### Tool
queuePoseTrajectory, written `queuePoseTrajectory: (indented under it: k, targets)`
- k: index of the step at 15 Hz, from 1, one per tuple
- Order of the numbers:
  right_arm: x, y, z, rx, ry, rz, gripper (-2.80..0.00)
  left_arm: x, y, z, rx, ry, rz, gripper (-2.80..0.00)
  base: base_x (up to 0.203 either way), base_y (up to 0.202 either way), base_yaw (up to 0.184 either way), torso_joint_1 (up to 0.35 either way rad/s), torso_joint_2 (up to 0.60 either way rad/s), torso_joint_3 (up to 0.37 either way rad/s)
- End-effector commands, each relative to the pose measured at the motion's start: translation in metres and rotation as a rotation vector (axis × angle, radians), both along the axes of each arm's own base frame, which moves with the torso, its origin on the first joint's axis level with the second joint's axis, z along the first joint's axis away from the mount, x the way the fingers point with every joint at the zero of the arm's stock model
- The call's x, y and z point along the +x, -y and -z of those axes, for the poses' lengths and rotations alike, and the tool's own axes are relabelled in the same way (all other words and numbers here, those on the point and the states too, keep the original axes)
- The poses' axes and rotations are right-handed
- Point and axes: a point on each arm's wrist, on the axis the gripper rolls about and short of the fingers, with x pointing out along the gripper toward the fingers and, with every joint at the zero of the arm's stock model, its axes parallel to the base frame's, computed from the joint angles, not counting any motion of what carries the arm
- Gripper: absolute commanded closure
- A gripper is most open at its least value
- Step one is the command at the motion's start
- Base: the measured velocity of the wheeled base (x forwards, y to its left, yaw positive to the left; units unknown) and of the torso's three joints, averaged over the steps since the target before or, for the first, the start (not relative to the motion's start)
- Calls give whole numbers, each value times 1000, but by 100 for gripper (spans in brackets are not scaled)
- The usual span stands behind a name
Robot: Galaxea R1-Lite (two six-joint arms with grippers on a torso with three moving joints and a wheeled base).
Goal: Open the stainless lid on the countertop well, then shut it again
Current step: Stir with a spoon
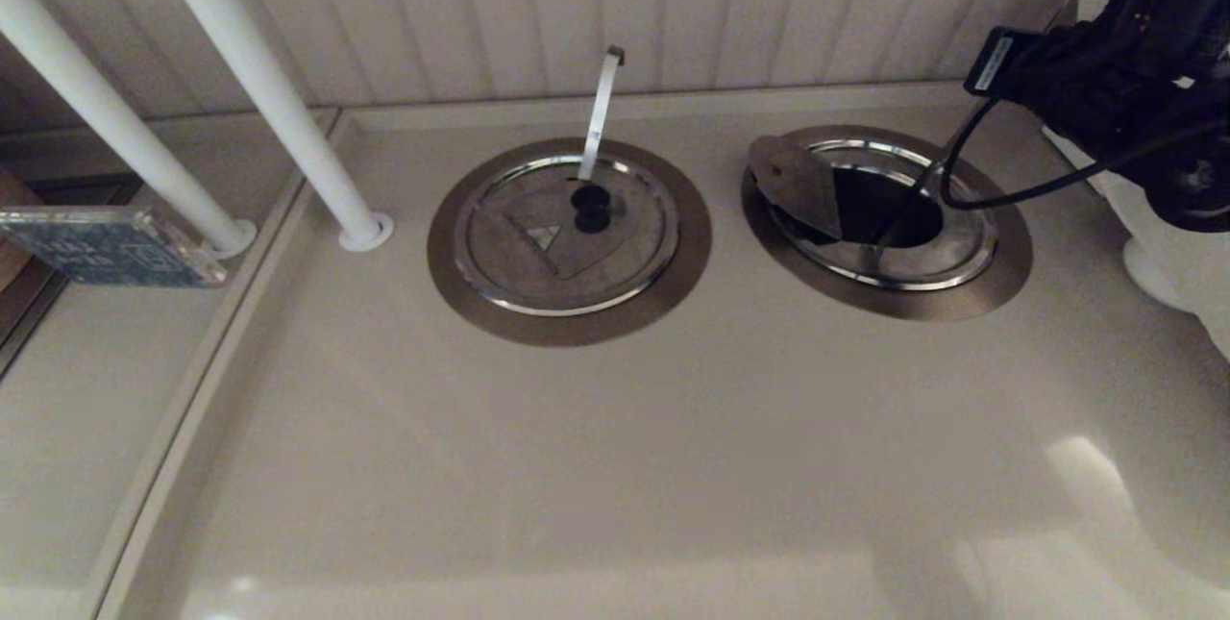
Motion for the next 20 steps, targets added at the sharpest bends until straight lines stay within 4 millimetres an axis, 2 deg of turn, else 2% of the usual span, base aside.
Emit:
queuePoseTrajectory:
  k: [1, 5, 12, 15, 20]
  targets:
    - [4, -10, 0, 50, 17, -33, 0, 0, 0, 0, 0, 1, 0, 0, 0, 0, 0, 0, 0, 0]
    - [-8, -33, 1, 73, 5, -104, 0, 0, 0, 0, 0, 1, 0, 0, 0, 0, 0, 0, 0, 0]
    - [-48, -23, -12, -53, -9, -106, 0, 0, 0, 0, 0, 1, 0, 0, 0, 0, 0, 0, 0, 0]
    - [-37, -7, -5, -87, -34, -48, 0, 0, 0, 0, -1, 1, 0, 0, 0, 0, 0, 0, 0, 0]
    - [14, -6, 29, -54, -99, -46, 0, 0, 0, 0, -1, 1, 0, 0, 0, 0, 0, 0, 0, 0]
